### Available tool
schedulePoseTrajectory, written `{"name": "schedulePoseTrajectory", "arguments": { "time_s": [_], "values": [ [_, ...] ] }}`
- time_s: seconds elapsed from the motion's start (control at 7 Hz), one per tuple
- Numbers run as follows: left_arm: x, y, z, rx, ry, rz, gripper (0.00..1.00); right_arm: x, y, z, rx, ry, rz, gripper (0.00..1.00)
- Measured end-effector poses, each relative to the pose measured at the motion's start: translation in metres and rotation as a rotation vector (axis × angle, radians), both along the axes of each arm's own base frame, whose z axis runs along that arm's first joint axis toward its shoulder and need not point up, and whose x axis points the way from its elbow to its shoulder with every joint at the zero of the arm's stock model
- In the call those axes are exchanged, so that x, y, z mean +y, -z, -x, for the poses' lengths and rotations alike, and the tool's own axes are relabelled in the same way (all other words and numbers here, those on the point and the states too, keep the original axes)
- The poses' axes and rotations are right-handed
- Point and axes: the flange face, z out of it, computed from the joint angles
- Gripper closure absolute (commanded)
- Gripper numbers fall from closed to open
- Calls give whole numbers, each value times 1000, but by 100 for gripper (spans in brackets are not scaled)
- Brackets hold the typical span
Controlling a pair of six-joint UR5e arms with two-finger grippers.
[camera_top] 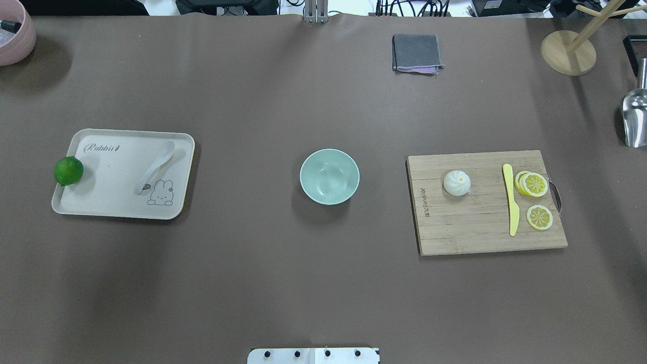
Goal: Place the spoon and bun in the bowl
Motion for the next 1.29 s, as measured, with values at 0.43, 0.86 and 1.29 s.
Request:
{"name": "schedulePoseTrajectory", "arguments": {
  "time_s": [0.43,0.86,1.29],
  "values": [
    [-1,3,0,0,0,-6,2,-2,1,1,-1,1,0,0],
    [-3,5,1,-7,3,-11,2,-1,0,1,-1,1,0,0],
    [-9,18,0,2,3,-34,2,-3,1,1,-1,-1,-1,0]
  ]
}}
